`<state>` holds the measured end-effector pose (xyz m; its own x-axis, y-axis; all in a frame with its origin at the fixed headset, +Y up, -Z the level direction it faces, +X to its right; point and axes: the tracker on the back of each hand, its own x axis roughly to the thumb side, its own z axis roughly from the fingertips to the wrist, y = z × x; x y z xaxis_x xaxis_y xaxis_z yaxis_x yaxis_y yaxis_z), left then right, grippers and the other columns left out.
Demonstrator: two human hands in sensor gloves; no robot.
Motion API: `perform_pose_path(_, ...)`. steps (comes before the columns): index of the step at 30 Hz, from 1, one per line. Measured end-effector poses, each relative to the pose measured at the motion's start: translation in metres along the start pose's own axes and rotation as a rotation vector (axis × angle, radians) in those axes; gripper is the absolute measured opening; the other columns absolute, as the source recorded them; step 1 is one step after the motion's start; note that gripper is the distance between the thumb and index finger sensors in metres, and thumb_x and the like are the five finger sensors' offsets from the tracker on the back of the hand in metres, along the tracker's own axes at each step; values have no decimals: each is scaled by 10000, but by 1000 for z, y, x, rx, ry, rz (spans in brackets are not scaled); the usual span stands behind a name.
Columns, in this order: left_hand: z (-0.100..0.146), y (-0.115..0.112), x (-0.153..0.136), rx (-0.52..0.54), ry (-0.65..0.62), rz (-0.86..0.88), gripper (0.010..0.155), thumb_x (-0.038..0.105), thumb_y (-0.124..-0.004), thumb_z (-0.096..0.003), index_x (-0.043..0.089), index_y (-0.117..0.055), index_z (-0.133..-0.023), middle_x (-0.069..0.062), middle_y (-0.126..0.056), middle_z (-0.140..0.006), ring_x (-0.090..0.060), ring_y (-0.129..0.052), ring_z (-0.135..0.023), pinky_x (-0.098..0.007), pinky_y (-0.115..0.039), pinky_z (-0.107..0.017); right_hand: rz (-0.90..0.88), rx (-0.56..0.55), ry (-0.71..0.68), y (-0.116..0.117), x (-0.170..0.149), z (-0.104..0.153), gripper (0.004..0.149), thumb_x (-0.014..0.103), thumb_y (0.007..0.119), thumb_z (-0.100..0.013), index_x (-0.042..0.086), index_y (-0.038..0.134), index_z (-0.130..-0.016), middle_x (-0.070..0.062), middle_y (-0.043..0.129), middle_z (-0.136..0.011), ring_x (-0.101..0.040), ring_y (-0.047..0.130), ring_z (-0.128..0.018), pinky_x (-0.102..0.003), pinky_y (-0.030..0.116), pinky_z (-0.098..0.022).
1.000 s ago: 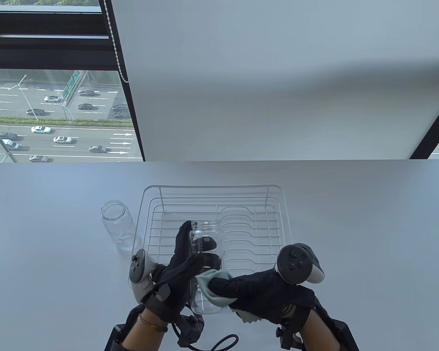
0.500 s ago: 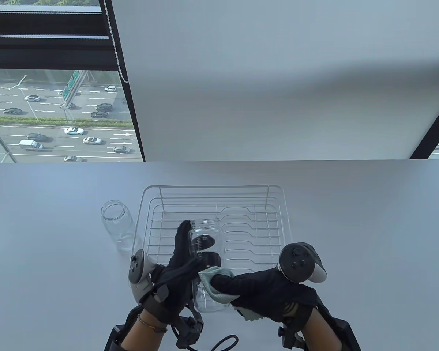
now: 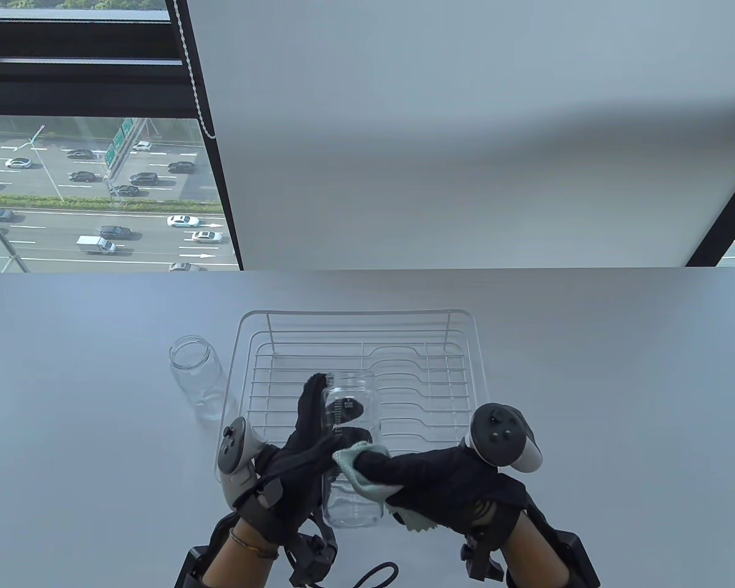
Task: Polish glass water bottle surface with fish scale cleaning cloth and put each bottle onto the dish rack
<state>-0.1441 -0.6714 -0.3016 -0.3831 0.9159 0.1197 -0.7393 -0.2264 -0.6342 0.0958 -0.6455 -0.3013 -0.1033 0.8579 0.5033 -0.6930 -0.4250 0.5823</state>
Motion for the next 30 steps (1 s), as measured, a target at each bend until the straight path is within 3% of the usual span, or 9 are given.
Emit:
perform_pose_path(3,-3,-4,-1,-69,14,-9,961,475,-733,-571,251,55,-1075,-282,-123,-1108,-615,-567,-911,-705,-615,-642,119,-298,11,0,2,5,564,396,730,-555,565,476,-1029,-127,875,-746,-254,990,-492,-396,879,-359)
perform_pose_path(7,-1,2,2,64,-51,49,943,469,-736,-559,244,12,-1087,-288,-172,-1108,-619,-608,-885,-704,-640,-620,-13,152,13,6,5,-3,543,368,754,-563,577,520,-1006,-161,856,-728,-268,985,-481,-409,873,-348)
perform_pose_path(9,-1,2,2,47,-52,40,936,479,-733,-562,244,1,-1094,-285,-181,-1113,-613,-617,-886,-696,-650,-622,-80,249,21,10,4,-5,543,350,768,-565,566,534,-1004,-185,847,-734,-298,981,-494,-434,865,-362)
perform_pose_path(11,-1,1,2,9,-48,35,939,488,-713,-572,250,39,-1081,-283,-138,-1111,-606,-586,-903,-692,-632,-638,-49,181,0,6,3,-5,552,358,772,-560,559,535,-1016,-177,864,-726,-297,984,-489,-433,865,-358)
perform_pose_path(15,-2,-4,-4,-85,40,-11,965,466,-737,-554,251,50,-1069,-286,-119,-1108,-618,-566,-912,-703,-621,-645,66,-322,34,-1,-4,7,570,391,719,-564,567,446,-1033,-135,851,-773,-274,972,-526,-416,864,-387)
perform_pose_path(22,2,7,-1,103,-36,13,932,439,-747,-546,249,-14,-1089,-281,-160,-1118,-634,-588,-894,-714,-626,-630,-7,315,63,16,1,-6,541,354,754,-563,589,529,-996,-173,830,-745,-288,970,-503,-425,862,-368)
perform_pose_path(24,2,5,-4,56,-13,-25,931,457,-731,-551,246,0,-1088,-274,-147,-1120,-623,-590,-902,-703,-635,-636,-18,326,63,15,1,-6,542,347,766,-559,568,543,-1002,-182,853,-735,-303,978,-497,-439,864,-364)
perform_pose_path(26,1,3,-6,46,0,11,933,454,-727,-554,253,14,-1082,-275,-122,-1118,-626,-566,-906,-707,-616,-642,-2,205,60,8,1,-3,554,351,759,-566,556,524,-1024,-189,846,-736,-308,972,-506,-442,858,-372)
perform_pose_path(30,-1,-1,-9,-3,13,-4,929,452,-724,-559,253,21,-1078,-274,-111,-1115,-628,-558,-910,-710,-613,-643,147,-283,59,3,3,6,567,371,726,-562,544,473,-1039,-152,858,-754,-288,977,-512,-427,868,-374)
